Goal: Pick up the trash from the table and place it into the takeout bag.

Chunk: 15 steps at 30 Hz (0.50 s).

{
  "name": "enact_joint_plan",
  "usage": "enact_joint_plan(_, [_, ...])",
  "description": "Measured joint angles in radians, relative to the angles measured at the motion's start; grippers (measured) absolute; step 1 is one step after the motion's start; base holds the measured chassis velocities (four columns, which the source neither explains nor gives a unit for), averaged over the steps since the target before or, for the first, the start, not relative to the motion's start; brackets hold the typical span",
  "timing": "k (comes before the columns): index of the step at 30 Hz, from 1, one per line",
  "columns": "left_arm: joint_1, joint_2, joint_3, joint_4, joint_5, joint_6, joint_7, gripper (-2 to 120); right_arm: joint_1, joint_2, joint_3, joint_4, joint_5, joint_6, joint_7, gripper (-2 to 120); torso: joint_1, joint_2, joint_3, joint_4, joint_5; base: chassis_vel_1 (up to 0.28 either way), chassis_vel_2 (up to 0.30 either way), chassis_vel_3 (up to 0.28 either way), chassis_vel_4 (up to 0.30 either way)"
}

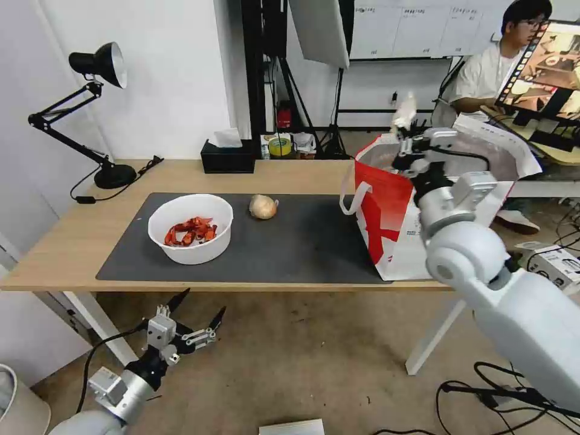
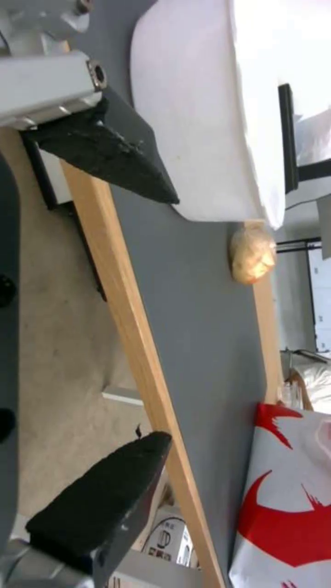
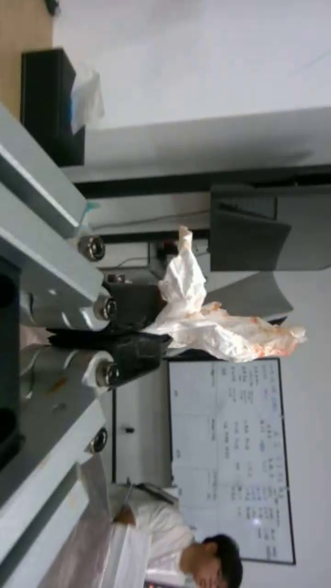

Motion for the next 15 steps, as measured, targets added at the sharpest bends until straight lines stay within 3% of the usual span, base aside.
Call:
enact_joint_plan(12, [-0.010, 0.011, 0.009, -0.004, -0.002, 0.000, 0.000, 100, -0.047, -0.014, 0.042, -0.056, -0.001, -0.010, 0.021, 0, 0.000, 0.000, 0.000, 0.0001, 0.0001, 0.000, 0.000, 0.000, 0.000])
enact_joint_plan(15, [-0.012, 0.015, 0.011, -0.004, -0.002, 0.001, 0.001, 100, -0.053, -0.022, 0.049, -0.055, 0.001, -0.019, 0.030, 7, 0.000, 0.000, 0.000, 0.0001, 0.0001, 0.000, 0.000, 0.000, 0.000])
